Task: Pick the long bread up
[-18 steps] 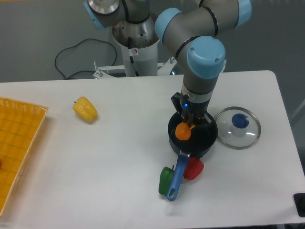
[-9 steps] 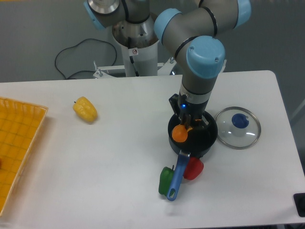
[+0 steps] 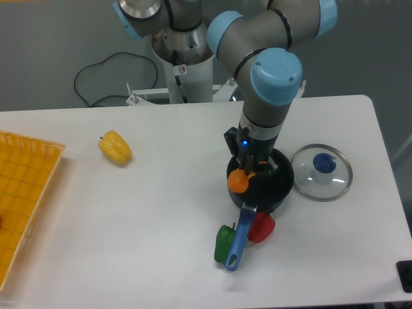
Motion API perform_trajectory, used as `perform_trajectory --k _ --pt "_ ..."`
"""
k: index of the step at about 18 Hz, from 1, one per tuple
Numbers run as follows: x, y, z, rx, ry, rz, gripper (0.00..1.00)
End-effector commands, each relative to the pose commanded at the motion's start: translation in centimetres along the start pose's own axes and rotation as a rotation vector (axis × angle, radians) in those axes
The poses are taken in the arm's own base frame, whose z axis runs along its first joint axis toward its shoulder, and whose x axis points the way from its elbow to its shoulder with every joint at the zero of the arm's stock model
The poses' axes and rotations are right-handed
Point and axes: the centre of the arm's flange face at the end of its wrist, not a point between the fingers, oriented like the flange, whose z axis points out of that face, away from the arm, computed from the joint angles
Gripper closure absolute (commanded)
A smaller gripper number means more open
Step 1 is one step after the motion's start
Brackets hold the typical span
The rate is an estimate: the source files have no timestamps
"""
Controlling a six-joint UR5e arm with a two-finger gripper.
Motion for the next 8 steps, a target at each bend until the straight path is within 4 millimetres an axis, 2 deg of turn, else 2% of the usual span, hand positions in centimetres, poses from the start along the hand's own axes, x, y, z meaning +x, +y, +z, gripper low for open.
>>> perform_trajectory --k 8 --pt "0.22 -0.07 -0.28 0.003 -0.004 0.002 0.82"
